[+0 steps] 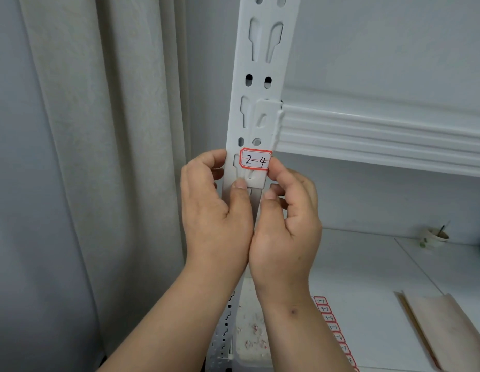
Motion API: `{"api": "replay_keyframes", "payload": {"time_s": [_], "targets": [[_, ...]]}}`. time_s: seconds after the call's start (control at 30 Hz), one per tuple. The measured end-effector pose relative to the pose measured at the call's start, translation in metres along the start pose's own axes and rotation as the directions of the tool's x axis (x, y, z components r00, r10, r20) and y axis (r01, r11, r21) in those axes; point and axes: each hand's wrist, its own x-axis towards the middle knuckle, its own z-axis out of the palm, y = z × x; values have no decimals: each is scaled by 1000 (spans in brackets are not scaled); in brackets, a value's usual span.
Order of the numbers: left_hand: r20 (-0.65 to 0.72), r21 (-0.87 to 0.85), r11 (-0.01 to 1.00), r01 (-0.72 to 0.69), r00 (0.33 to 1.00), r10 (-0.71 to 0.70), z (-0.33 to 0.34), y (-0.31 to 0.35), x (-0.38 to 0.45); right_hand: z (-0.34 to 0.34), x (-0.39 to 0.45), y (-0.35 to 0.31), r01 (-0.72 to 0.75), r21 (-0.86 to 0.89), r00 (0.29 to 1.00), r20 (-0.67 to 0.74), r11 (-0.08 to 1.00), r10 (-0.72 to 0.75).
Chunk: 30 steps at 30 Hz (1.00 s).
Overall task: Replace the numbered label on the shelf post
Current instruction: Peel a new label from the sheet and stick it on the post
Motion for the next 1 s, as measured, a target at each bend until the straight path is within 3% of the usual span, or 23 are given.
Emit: {"api": "replay_keyframes", "payload": {"time_s": [0.37,0.6,0.8,1.0], "targets": [[-6,-85,994,71,997,-72,-4,8,6,0,-8,7,38,-44,999,-2,998,-38],[46,-73,983,170,985,-167,-4,11,10,-6,1,3,-61,-108,998,-16,992,60],[65,-42,985,168,984,-165,-4,13,18,4,16,3,-206,-102,978,10,973,208],[54,-38,989,142,989,-140,-3,15,15,6,17,2,-182,-145,982,15,973,186]]}}
